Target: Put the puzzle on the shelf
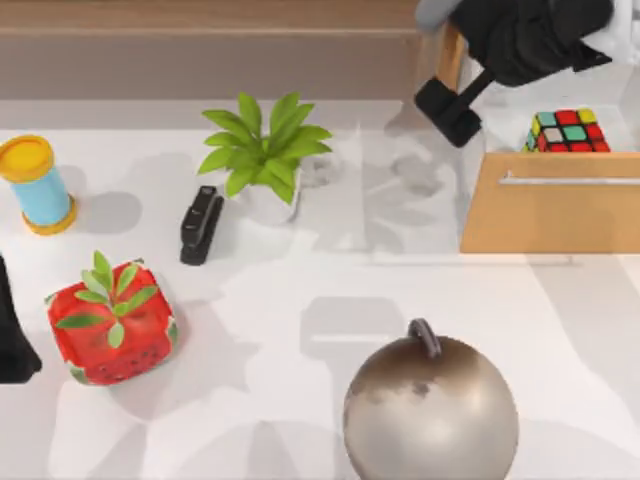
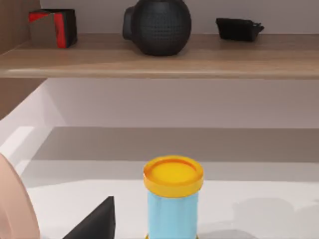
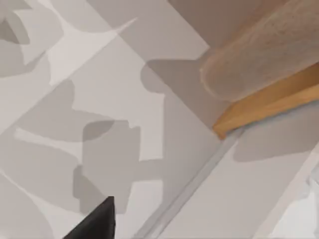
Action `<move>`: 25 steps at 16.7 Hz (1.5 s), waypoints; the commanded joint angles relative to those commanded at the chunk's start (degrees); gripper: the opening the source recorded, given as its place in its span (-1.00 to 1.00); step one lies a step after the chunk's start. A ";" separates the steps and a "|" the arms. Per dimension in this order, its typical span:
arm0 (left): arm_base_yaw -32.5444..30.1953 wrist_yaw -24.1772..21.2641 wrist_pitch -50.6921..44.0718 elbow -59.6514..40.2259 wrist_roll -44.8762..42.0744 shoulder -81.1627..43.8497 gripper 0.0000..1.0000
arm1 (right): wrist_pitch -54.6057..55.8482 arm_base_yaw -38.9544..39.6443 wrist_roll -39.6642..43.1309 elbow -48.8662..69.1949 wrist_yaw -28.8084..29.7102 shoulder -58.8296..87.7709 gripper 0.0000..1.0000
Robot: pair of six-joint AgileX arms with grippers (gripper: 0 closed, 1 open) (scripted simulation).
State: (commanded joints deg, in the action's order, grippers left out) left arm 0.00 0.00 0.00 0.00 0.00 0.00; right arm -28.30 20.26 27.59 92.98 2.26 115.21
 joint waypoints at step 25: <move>0.00 0.00 0.00 0.00 0.00 0.00 1.00 | -49.88 -11.64 -31.96 38.66 -1.50 22.63 1.00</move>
State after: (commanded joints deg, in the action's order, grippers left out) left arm 0.00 0.00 0.00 0.00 0.00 0.00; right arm -78.19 8.62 -4.37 131.64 0.76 137.84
